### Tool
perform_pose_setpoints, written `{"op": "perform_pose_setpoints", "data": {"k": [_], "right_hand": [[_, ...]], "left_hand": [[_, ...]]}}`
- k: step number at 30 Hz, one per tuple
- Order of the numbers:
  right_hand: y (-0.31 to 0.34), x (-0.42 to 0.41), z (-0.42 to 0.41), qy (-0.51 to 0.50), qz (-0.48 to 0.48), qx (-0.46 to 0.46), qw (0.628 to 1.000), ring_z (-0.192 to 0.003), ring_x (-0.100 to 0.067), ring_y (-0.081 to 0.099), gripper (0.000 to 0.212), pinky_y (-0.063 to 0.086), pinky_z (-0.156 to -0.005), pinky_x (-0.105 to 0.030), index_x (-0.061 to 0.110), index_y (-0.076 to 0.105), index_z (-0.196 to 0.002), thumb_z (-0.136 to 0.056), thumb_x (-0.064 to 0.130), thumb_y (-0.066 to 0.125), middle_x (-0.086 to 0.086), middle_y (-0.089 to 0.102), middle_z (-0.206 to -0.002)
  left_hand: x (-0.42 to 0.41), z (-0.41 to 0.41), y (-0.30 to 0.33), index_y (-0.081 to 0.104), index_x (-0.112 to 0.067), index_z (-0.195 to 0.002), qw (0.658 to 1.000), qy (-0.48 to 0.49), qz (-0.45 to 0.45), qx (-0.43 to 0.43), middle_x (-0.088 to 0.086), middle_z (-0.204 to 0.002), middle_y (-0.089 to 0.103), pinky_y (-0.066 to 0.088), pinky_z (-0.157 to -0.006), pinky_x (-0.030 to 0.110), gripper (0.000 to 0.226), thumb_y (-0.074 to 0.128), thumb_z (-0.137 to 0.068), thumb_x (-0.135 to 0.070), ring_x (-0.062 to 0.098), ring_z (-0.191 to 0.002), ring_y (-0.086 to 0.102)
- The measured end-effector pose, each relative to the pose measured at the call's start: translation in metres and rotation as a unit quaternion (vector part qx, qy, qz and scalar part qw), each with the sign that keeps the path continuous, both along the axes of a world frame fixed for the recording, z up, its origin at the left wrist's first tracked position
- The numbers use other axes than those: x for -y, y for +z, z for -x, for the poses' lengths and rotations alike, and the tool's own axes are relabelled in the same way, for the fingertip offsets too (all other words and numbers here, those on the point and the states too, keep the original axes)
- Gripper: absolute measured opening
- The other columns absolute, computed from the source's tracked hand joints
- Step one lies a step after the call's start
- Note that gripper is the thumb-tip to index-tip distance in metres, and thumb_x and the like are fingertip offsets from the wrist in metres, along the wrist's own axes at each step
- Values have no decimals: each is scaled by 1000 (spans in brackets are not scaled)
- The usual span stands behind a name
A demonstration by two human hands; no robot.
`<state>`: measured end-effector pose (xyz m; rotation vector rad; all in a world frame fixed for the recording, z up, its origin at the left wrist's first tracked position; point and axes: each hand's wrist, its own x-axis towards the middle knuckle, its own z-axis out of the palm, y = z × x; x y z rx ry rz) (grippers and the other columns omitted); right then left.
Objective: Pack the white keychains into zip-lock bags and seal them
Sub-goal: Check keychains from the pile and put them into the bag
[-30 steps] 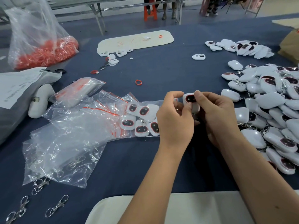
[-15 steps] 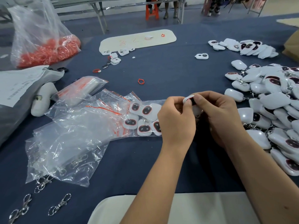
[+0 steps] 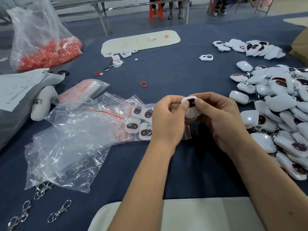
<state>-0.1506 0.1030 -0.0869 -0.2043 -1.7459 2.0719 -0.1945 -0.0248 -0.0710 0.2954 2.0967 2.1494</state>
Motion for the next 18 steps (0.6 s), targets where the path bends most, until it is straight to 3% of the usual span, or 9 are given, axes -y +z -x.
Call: {"op": "perform_pose_setpoints", "data": {"k": [3,6,9,13,16,18], "right_hand": [[-2,0,1,3,-6,0,1000,-103,-53,70,18,57,-96,-66,12,80,-101,-91,22,69,-24,76,-102],[-2,0,2,5,-9,-1,1000,-97,-47,72,17,58,-95,-64,13,80,-101,-92,21,68,-22,77,-100],[-1,-2,1,13,-12,-2,1000,-92,-32,74,15,58,-92,-57,15,80,-101,-95,19,67,-16,78,-101],[-2,-1,3,-4,-52,7,999,-88,-24,74,16,61,-82,-44,13,77,-105,-103,7,62,-10,79,-98],[-2,0,4,-30,-75,12,997,-80,-16,73,12,57,-70,-28,16,79,-98,-98,12,67,-4,80,-90],[-1,0,3,-45,-56,16,997,-73,-15,71,9,56,-63,-25,19,79,-87,-90,19,71,-5,79,-84]], "left_hand": [[0,0,0,75,-10,-97,1000,6,-2,-3,7,-91,76,64,-78,48,7,69,-97,-9,27,-90,74],[2,1,1,76,-12,-98,1000,3,-5,-6,4,-90,77,65,-76,43,8,69,-97,-9,26,-89,74],[3,2,0,76,-15,-100,1000,-8,-7,-11,0,-93,77,64,-71,34,9,69,-97,-10,22,-90,74],[3,3,0,76,-15,-102,1000,-10,-17,-9,1,-94,77,64,-71,32,11,70,-97,-9,21,-91,75],[3,3,0,77,-12,-102,1000,-19,-23,9,6,-92,78,62,-67,28,11,68,-98,-8,20,-85,76],[3,3,-1,78,-12,-101,999,-29,-22,18,7,-90,78,60,-64,26,12,66,-99,-10,18,-80,75]]}}
